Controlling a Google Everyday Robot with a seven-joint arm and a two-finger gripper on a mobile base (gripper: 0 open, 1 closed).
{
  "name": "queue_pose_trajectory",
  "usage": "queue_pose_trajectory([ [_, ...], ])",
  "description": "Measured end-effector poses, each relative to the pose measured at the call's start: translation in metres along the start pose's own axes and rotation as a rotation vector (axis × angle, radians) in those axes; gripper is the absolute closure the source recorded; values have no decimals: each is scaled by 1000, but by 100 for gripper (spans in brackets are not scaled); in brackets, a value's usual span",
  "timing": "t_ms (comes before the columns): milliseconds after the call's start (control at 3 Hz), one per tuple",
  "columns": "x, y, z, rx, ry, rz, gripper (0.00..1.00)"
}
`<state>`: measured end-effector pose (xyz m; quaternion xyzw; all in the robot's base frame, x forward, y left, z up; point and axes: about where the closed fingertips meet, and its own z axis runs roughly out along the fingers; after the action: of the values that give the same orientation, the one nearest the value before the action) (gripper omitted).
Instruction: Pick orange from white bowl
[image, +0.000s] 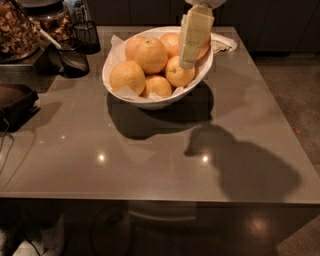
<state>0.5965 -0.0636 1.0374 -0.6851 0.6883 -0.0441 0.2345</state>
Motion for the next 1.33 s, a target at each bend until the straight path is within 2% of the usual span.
queue_pose_trajectory([
  [333, -13, -25, 20, -11, 19, -36, 12],
  [667, -23, -41, 38, -25, 31, -62, 14],
  [1000, -33, -47, 57, -49, 33, -85, 15],
  [1333, -43, -48, 72, -72, 34, -107, 22],
])
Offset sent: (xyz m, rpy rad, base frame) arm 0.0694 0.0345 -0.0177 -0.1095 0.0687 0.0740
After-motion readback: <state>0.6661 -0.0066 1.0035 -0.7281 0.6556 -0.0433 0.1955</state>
